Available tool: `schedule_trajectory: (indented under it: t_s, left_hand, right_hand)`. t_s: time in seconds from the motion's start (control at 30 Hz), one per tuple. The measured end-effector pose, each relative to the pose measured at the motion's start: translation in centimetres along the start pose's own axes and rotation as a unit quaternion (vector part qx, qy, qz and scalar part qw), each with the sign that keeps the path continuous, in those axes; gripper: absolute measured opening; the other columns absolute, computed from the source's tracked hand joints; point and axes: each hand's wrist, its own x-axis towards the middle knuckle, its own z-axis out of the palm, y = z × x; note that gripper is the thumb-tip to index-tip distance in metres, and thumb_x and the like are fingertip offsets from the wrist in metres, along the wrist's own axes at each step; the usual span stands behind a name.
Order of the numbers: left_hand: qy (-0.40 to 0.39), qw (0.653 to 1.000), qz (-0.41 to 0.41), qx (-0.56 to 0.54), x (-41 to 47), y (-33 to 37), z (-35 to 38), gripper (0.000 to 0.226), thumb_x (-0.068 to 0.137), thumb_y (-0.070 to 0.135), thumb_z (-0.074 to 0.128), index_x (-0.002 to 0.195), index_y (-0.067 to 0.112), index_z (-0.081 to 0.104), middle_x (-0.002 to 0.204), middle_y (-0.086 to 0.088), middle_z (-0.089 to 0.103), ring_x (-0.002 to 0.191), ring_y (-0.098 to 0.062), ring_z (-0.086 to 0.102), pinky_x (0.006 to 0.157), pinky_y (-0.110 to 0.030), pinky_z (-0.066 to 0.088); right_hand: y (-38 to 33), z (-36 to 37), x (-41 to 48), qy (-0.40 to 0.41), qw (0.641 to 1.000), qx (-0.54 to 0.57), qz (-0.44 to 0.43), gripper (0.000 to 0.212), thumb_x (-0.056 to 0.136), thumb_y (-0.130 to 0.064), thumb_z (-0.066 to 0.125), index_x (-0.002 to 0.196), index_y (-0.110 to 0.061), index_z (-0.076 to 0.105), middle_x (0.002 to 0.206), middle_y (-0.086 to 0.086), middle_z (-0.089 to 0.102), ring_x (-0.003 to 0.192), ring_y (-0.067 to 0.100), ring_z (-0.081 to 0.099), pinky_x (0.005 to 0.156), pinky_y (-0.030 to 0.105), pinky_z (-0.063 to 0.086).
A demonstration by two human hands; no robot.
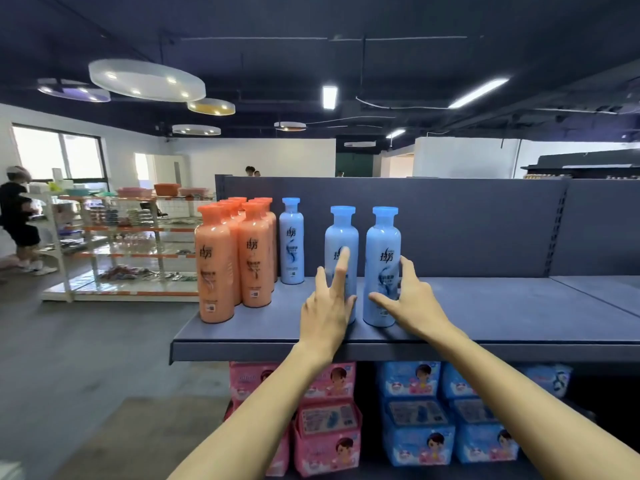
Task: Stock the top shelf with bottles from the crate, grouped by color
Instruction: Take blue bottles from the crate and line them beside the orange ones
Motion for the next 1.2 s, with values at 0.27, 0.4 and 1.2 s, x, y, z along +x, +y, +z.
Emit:
schedule_trajectory:
  t_s: [0.27,0.4,1.2]
  left_hand:
    - [0.011,1.0,-0.009,-0.025,-0.2,0.2,-0.1,0.09,0.095,0.025,0.058,0.151,0.047,-0.008,0.109,-0.006,0.043,0.066,-0.027,0.052,0.062,-0.041,0.052]
    - [0.007,1.0,-0.009,-0.019,-0.1,-0.2,-0.2,0.094,0.095,0.026,0.059,0.148,0.048,-0.016,0.108,-0.004,0.043,0.064,-0.026,0.05,0.064,-0.042,0.053]
    - [-0.063,0.982,-0.158,0.082,6.5,-5.3,-0.2,0.059,0.08,0.038,0.074,0.112,0.0,0.042,0.112,-0.018,0.059,0.102,-0.04,0.062,0.067,-0.036,0.039]
  right_hand:
    - [-0.9,0.5,-0.7,0.055,0.996,-0.057,0.035,0.055,0.075,-0.05,0.079,0.105,-0.015,0.05,0.101,0.002,0.064,0.096,0.025,0.061,0.079,0.039,0.053]
    - [-1.2,0.6,-0.6,0.048,0.996,-0.048,0.058,0.054,0.076,-0.051,0.077,0.106,-0.013,0.051,0.106,0.006,0.065,0.098,0.029,0.062,0.081,0.042,0.055]
    - [-5.0,4.1,4.0,-0.047,0.986,-0.136,0.085,0.055,0.088,-0.038,0.069,0.114,-0.002,0.036,0.111,0.014,0.05,0.097,0.033,0.056,0.068,0.035,0.039]
